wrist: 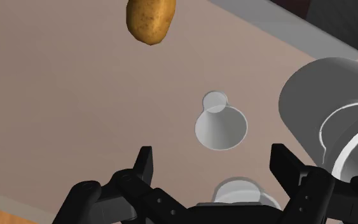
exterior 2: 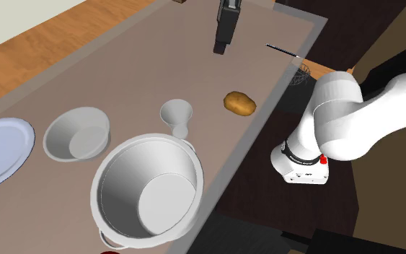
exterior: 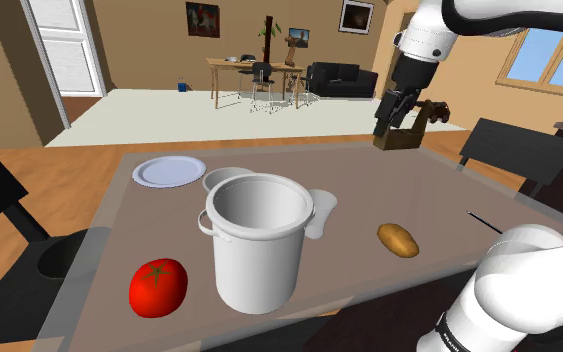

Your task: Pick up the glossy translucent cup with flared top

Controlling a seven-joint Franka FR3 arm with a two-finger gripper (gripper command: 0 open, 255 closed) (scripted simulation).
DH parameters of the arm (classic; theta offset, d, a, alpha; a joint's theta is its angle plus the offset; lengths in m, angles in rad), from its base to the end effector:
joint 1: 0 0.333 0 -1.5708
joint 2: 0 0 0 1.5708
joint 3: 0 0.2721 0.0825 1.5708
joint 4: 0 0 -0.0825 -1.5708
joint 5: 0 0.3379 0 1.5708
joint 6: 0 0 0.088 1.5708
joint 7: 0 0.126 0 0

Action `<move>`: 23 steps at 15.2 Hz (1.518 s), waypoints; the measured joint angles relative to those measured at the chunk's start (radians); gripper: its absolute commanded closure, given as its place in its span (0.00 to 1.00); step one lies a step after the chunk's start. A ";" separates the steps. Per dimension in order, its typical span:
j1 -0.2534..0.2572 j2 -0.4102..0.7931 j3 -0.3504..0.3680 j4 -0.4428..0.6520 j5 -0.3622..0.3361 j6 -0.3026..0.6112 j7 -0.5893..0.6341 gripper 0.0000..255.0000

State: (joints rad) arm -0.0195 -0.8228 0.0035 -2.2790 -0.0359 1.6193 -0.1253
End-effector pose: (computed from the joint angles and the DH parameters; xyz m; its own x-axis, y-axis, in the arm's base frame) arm 0.2901 -0.0087 0.5892 0.9815 0.1102 0.1563 0.1023 -0.9931 0.0582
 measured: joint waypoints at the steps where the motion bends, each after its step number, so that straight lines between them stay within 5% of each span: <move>1: 0.000 0.000 0.000 0.000 0.000 0.000 0.000 0.00; 12: 0.014 0.158 0.167 -0.161 -0.026 0.283 0.153 0.00; 23: -0.030 0.454 0.333 -0.215 -0.157 0.567 0.361 0.00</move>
State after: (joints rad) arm -0.0492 -0.3688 0.3366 -2.4938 -0.1926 2.1865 0.2362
